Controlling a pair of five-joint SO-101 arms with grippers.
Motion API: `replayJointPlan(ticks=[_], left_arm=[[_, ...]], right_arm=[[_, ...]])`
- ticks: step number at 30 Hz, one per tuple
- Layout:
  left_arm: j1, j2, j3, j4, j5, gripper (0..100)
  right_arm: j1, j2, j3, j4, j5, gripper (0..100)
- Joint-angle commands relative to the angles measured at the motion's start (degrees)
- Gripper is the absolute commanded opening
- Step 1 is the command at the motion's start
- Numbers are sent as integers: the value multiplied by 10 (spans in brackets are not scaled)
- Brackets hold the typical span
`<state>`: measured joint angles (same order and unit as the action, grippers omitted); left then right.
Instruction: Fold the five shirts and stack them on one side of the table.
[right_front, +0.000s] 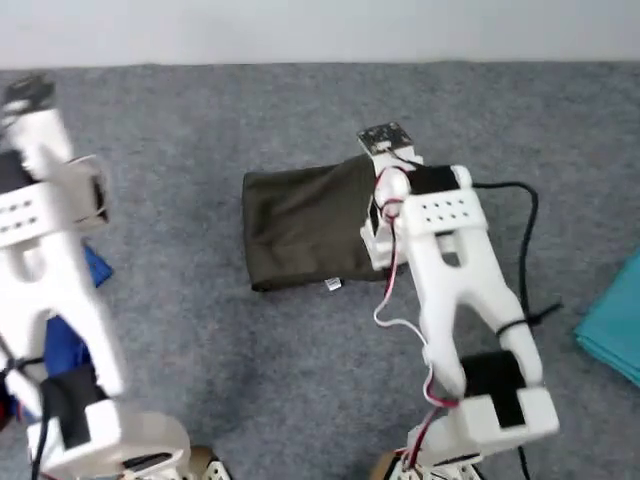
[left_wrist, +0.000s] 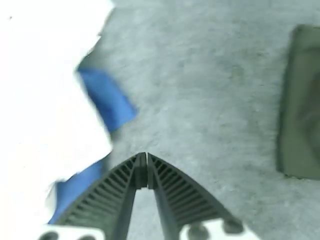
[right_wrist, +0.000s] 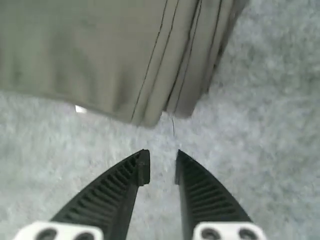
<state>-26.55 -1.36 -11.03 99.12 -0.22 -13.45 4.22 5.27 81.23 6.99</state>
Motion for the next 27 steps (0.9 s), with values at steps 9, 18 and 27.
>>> replayJointPlan(ticks=[9, 18, 27], left_arm=[[-63, -41, 22, 14, 2, 8], [-64, -40, 22, 13, 2, 8], [-64, -30, 22, 13, 2, 8]], right_arm=[[-9, 160, -185, -9, -45, 114], [-27, 221, -236, -20, -47, 114], [-24, 244, -236, -31, -47, 24]])
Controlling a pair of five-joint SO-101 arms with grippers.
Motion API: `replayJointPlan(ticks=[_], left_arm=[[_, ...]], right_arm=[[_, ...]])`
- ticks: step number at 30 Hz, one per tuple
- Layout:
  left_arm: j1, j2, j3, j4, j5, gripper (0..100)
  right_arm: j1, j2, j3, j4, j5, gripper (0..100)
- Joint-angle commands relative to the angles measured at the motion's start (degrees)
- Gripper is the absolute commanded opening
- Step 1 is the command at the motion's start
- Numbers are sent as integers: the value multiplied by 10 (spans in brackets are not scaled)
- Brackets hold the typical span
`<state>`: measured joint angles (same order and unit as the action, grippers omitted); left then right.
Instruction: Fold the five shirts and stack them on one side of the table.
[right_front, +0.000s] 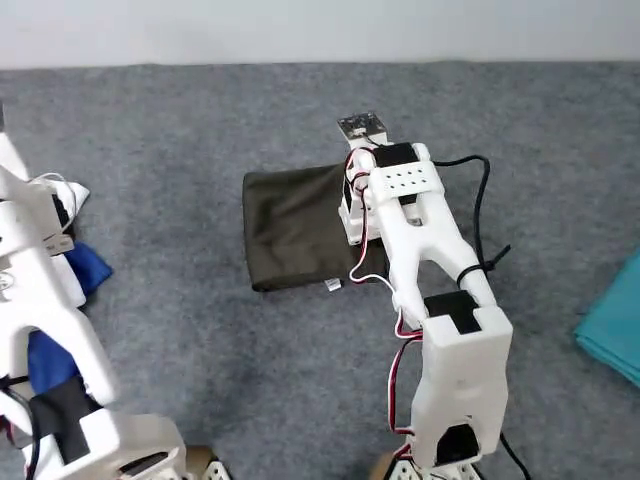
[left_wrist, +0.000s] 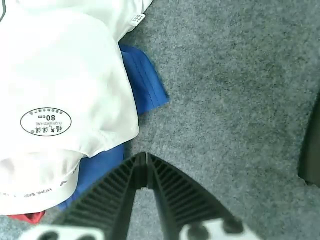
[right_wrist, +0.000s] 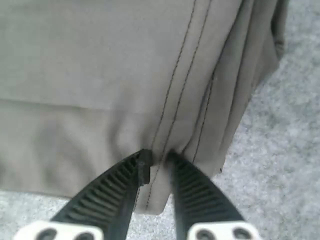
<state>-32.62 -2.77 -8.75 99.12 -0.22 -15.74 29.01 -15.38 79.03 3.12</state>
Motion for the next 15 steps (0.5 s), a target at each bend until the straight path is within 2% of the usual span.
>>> replayJointPlan(ticks=[1, 15], left_arm=[[-4, -11, -1, 13, 2, 8], [-41, 1, -1, 13, 1, 8]], right_arm=[[-1, -2, -29, -9, -8, 25], [7, -46, -34, 8, -2, 10]])
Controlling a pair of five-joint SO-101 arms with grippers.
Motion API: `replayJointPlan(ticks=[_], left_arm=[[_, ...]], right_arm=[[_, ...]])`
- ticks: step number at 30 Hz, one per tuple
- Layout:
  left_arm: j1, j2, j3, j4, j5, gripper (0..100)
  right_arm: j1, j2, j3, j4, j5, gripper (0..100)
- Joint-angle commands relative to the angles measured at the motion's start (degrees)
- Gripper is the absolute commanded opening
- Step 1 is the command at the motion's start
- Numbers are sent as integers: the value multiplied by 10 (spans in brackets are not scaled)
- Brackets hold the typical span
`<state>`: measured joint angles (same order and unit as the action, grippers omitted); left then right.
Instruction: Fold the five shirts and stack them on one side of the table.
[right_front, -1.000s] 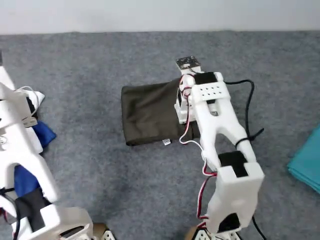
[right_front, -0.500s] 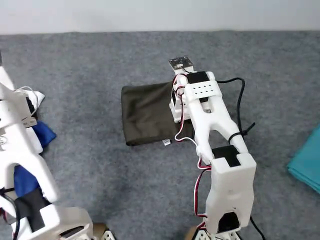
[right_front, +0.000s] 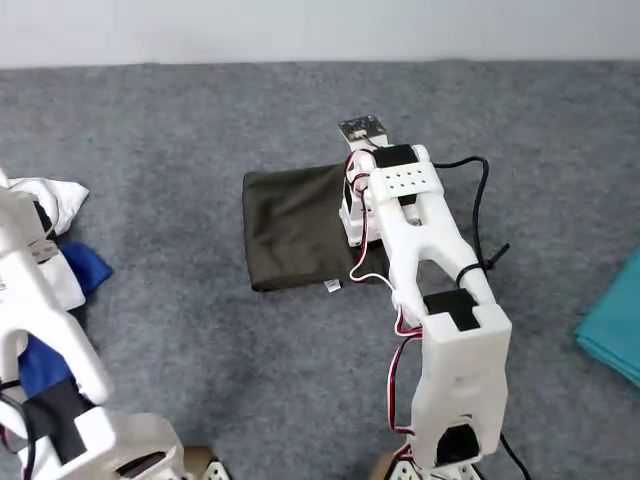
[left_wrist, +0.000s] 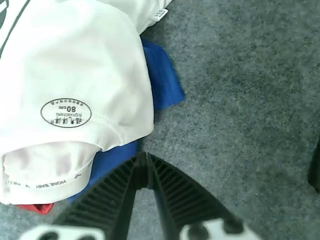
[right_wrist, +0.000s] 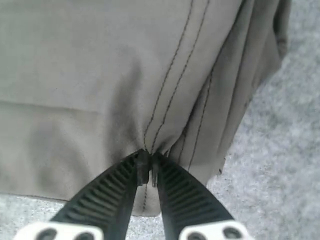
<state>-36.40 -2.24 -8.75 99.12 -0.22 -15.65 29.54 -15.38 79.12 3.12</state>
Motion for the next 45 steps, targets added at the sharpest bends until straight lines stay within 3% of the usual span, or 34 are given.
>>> replayJointPlan(ticks=[1, 14, 24, 32, 45], left_arm=[[-4, -4, -1, 13, 1, 8], [-4, -5, -1, 13, 1, 8], [-4, -5, -1, 14, 1, 8], [-4, -5, -1, 14, 1, 8], [-4, -5, -1, 14, 1, 8]], right_arm=[[12, -58, -34, 7, 4, 10], [107, -78, -34, 3, 99, 10], [112, -24, -35, -5, 98, 21], [105, -72, -35, -7, 42, 210], [66, -38, -37, -39, 7, 217]])
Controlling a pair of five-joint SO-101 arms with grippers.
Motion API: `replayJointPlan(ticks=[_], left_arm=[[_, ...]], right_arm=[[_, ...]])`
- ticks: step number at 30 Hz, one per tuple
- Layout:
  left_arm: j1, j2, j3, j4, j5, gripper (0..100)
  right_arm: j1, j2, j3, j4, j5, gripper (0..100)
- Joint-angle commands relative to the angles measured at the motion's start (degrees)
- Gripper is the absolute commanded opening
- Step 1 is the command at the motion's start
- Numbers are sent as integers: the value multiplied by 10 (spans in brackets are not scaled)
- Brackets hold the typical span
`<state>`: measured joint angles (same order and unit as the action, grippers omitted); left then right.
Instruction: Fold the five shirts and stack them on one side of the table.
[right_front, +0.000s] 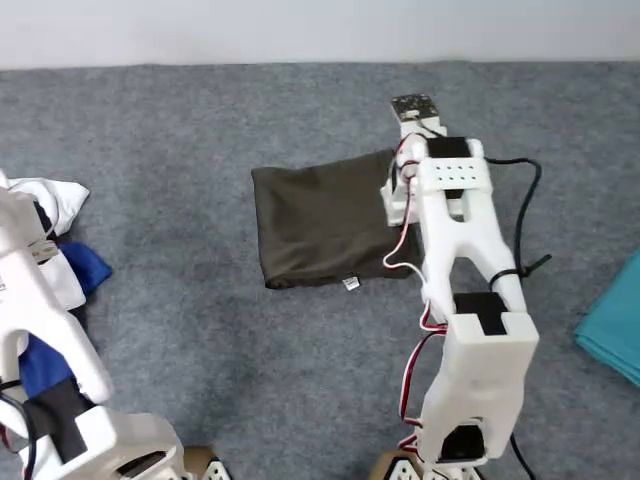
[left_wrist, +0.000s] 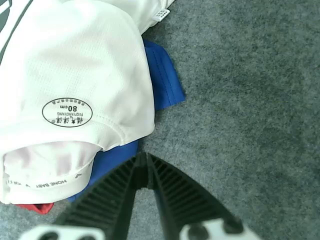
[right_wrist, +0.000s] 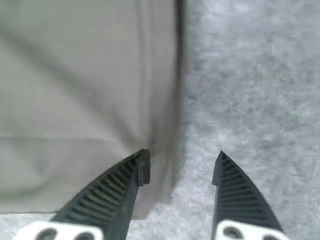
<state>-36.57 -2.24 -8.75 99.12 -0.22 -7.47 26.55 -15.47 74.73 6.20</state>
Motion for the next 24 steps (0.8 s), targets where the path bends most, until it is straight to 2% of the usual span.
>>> replayJointPlan(ticks=[1, 7, 16, 18, 21, 24], left_arm=[[-2, -5, -1, 14, 1, 8], [-2, -5, -1, 14, 1, 8], [-2, -5, -1, 14, 1, 8], [-2, -4, -1, 14, 1, 8], [-2, -2, -1, 14, 1, 8], [-2, -1, -1, 14, 1, 8]], right_arm=[[-22, -10, -44, 9, -33, 217], [-39, -7, -88, 13, -60, 218], [-40, 59, -94, -53, -79, 221], [-40, 81, -99, -62, -90, 247], [-40, 116, -121, -52, -114, 286], [-50, 154, -163, -22, -116, 266]])
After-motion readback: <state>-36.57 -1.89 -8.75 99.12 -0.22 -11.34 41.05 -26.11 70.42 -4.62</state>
